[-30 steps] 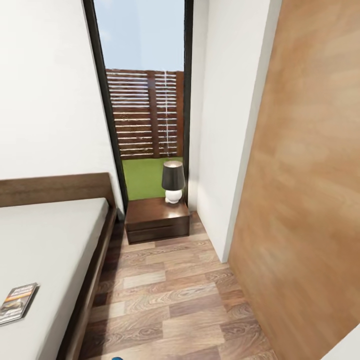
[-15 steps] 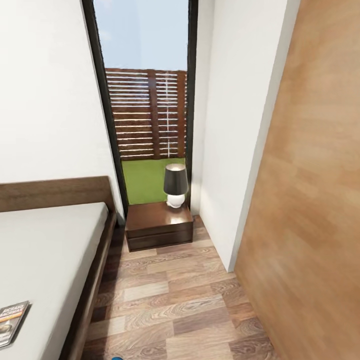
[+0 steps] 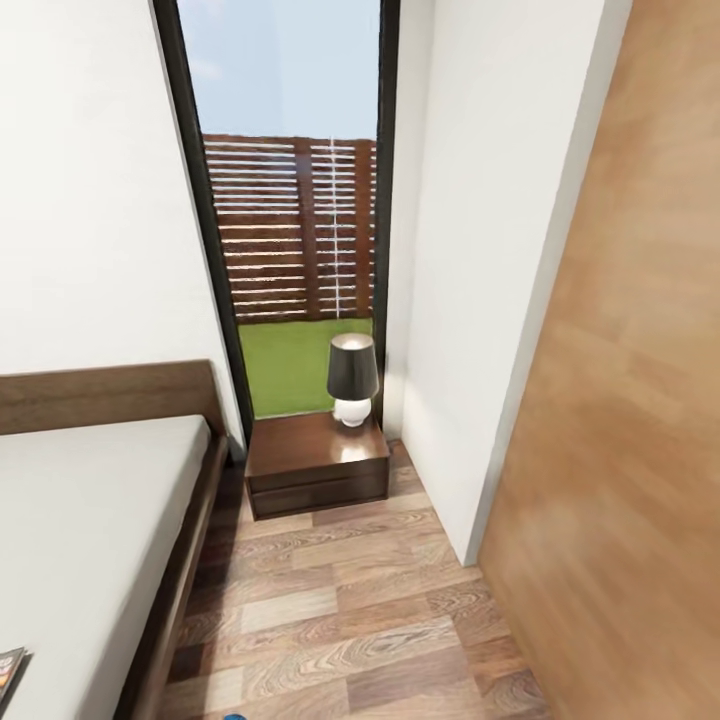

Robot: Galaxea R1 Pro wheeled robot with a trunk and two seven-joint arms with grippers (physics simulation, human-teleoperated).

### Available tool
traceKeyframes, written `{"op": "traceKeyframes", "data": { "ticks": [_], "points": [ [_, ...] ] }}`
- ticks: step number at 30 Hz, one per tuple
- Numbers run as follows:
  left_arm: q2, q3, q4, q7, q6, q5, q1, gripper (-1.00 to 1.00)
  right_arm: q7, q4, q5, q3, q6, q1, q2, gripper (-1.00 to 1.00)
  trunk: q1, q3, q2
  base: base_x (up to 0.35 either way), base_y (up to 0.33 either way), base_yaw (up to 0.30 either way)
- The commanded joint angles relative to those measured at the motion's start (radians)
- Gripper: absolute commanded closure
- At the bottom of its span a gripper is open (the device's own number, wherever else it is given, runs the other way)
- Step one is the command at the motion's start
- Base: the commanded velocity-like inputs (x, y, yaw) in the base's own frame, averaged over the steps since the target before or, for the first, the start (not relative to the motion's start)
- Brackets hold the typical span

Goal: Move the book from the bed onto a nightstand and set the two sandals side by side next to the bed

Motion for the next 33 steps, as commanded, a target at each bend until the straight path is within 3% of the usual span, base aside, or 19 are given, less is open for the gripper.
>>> {"op": "traceKeyframes", "data": {
  "ticks": [1, 33],
  "points": [
    [0.0, -0.009, 0.001, 0.004, -0.004, 0.01, -0.001, 1.0, -0.003, 0.001, -0.003, 0.006, -0.003, -0.001, 0.0, 1.0, 0.001, -0.002, -0.002, 0.297, 0.001, 0.0],
    [0.0, -0.009, 0.001, 0.004, -0.004, 0.01, -0.001, 1.0, -0.003, 0.0, -0.005, 0.007, -0.003, -0.001, 0.0, 1.0, 0.001, -0.002, -0.002, 0.298, 0.0, 0.0]
  ]
}}
